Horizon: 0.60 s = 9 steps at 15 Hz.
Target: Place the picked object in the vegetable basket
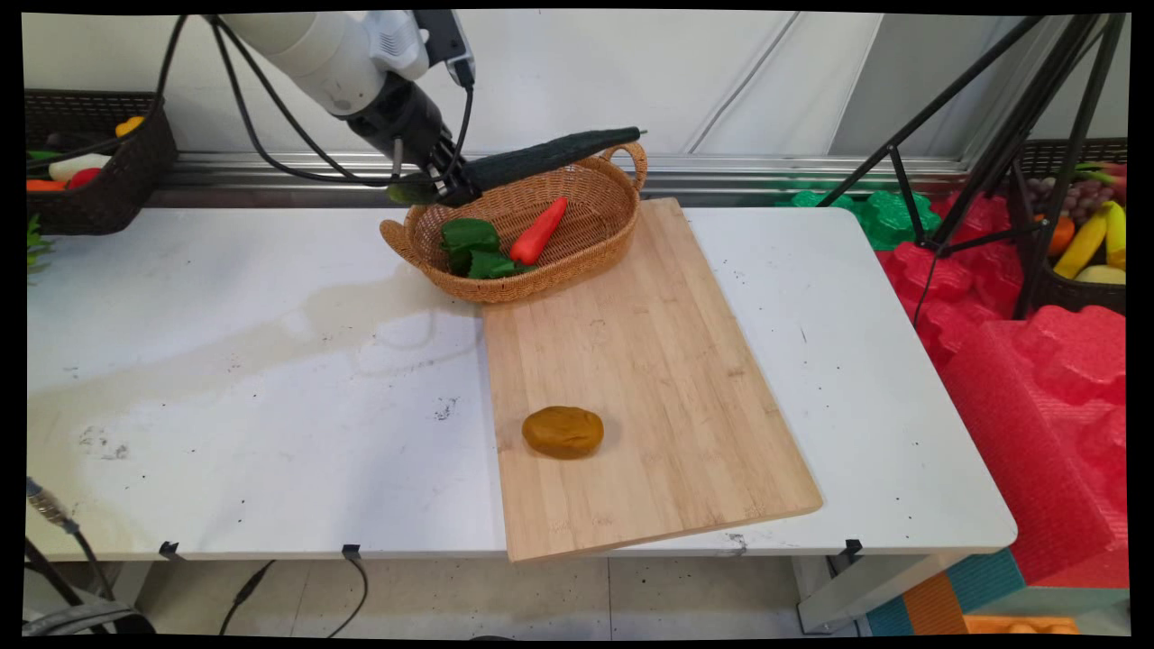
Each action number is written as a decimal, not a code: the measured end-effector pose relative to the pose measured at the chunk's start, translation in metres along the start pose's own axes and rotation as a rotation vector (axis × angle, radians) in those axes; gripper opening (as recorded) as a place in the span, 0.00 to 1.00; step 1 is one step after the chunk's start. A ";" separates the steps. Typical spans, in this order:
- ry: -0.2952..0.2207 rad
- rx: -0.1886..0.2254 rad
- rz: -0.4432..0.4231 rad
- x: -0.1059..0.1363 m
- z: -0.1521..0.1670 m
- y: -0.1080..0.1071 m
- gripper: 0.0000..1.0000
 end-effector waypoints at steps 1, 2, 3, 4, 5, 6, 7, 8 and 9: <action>-0.001 0.004 0.027 0.001 0.005 -0.004 0.00; 0.000 0.009 0.063 0.002 0.013 -0.008 0.00; -0.001 0.011 0.094 0.003 0.020 -0.011 0.00; -0.001 0.012 0.128 0.003 0.028 -0.014 0.00; -0.004 0.011 0.158 0.002 0.037 -0.016 0.00; -0.006 0.011 0.179 0.001 0.044 -0.019 0.00; -0.008 0.012 0.196 -0.001 0.052 -0.021 0.00; -0.011 0.014 0.214 -0.003 0.062 -0.025 0.00; -0.012 0.015 0.222 -0.005 0.066 -0.027 0.00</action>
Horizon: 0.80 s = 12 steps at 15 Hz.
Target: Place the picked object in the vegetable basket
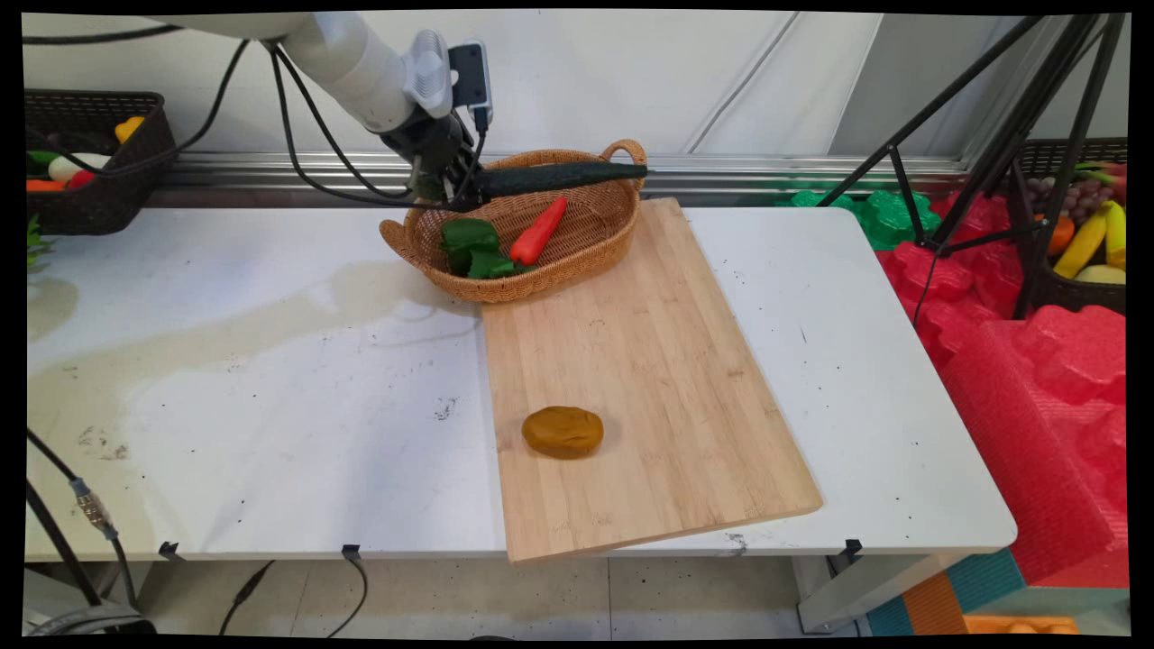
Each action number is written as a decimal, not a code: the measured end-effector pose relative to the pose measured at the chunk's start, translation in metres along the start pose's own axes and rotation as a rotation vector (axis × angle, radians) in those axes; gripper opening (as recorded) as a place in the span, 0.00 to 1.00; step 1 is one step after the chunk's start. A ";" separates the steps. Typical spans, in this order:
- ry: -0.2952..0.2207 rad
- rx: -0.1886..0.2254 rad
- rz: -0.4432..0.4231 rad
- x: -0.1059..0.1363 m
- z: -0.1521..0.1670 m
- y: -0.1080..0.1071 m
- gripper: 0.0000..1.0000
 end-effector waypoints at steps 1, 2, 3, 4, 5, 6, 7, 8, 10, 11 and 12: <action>-0.002 -0.001 0.009 -0.003 0.008 -0.002 0.00; -0.003 -0.002 0.018 -0.006 0.015 -0.005 0.00; -0.003 -0.004 0.026 -0.010 0.024 -0.007 0.00; -0.002 -0.006 0.030 -0.013 0.032 -0.010 0.00; 0.000 -0.008 0.030 -0.015 0.039 -0.012 0.00; 0.004 -0.009 0.030 -0.018 0.047 -0.014 0.00; 0.008 -0.010 0.029 -0.020 0.054 -0.017 0.00; 0.012 -0.011 0.026 -0.021 0.059 -0.019 0.00; 0.019 -0.007 0.020 -0.025 0.068 -0.024 0.00; 0.022 -0.005 0.017 -0.026 0.071 -0.026 0.00; 0.026 -0.004 0.016 -0.027 0.073 -0.029 1.00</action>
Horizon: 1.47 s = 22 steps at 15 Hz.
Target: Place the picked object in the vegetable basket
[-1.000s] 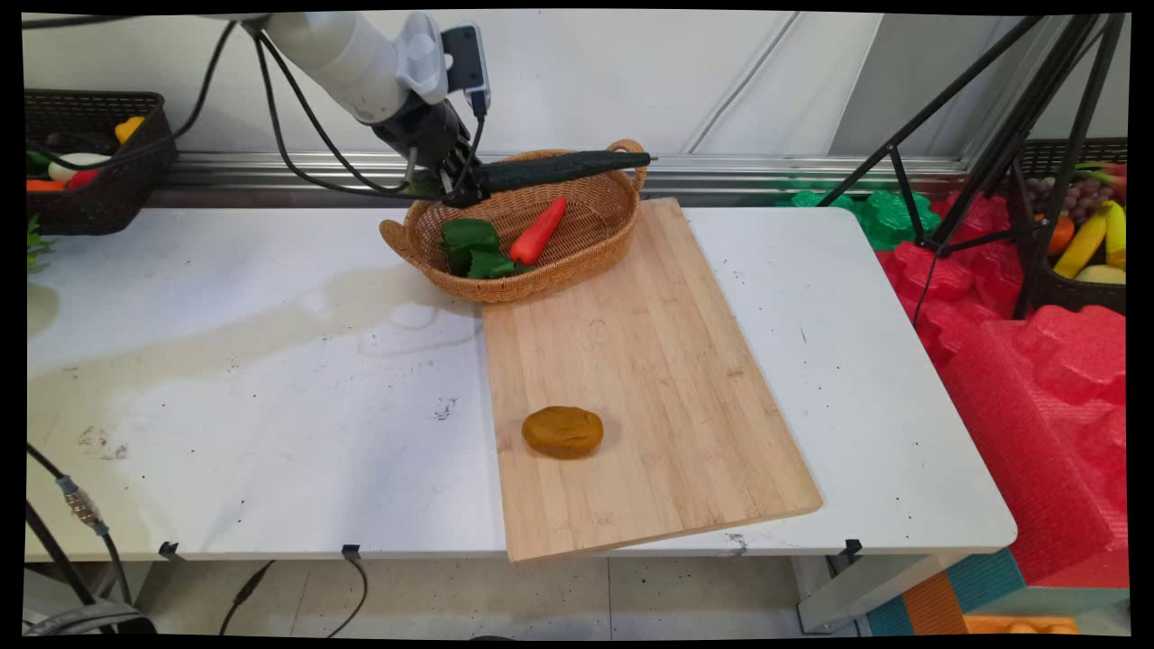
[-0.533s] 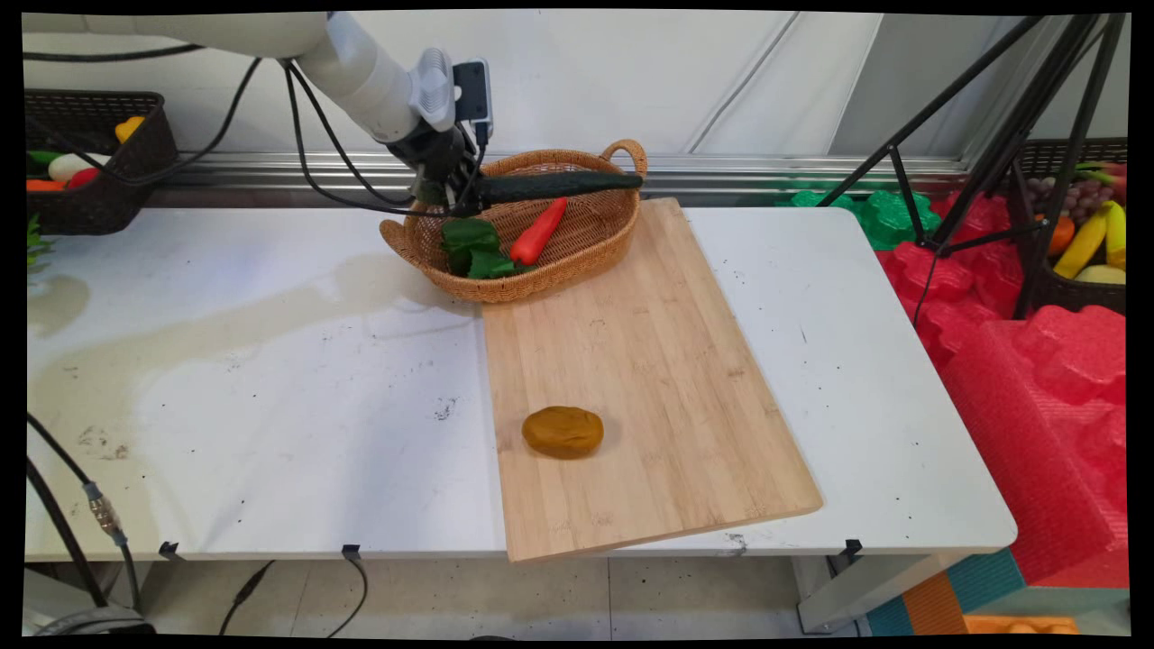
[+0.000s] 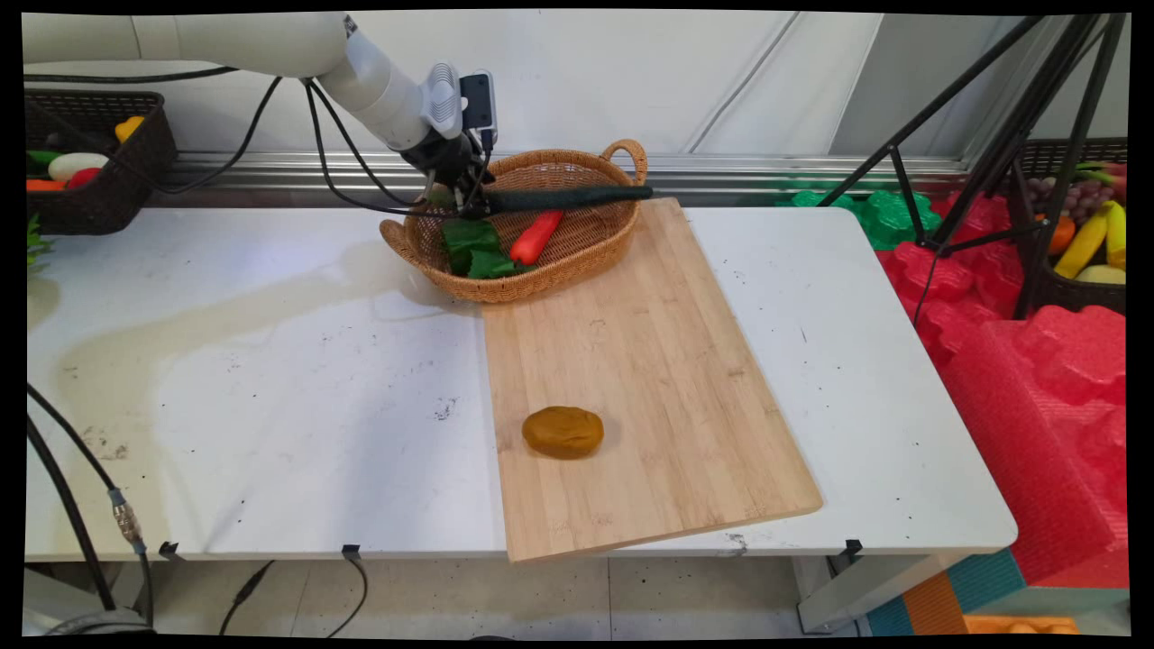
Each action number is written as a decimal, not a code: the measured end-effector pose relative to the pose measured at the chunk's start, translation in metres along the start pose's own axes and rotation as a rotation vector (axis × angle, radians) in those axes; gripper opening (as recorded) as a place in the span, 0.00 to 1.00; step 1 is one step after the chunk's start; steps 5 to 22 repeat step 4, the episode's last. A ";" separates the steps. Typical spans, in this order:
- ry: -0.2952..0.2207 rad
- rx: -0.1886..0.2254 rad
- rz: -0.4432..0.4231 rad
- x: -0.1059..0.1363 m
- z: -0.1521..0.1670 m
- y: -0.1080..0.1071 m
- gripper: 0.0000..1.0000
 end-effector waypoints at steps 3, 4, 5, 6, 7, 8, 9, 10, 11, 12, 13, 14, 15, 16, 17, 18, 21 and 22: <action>0.016 0.008 -0.005 0.001 0.002 -0.005 1.00; 0.025 0.012 -0.010 0.003 0.000 -0.007 1.00; 0.025 0.012 -0.010 0.003 0.000 -0.007 1.00; 0.025 0.012 -0.010 0.003 0.000 -0.007 1.00; 0.025 0.012 -0.010 0.003 0.000 -0.007 1.00; 0.025 0.012 -0.010 0.003 0.000 -0.007 1.00; 0.025 0.012 -0.010 0.003 0.000 -0.007 1.00; 0.025 0.012 -0.010 0.003 0.000 -0.007 1.00; 0.025 0.012 -0.010 0.003 0.000 -0.007 1.00; 0.025 0.012 -0.010 0.003 0.000 -0.007 1.00; 0.025 0.012 -0.010 0.003 0.000 -0.007 1.00; 0.025 0.012 -0.010 0.003 0.000 -0.007 1.00; 0.025 0.012 -0.010 0.003 0.000 -0.007 1.00; 0.025 0.012 -0.010 0.003 0.000 -0.007 1.00; 0.025 0.012 -0.010 0.003 0.000 -0.007 1.00; 0.025 0.012 -0.010 0.003 0.000 -0.007 1.00; 0.025 0.012 -0.010 0.003 0.000 -0.007 1.00; 0.025 0.012 -0.010 0.003 0.000 -0.007 1.00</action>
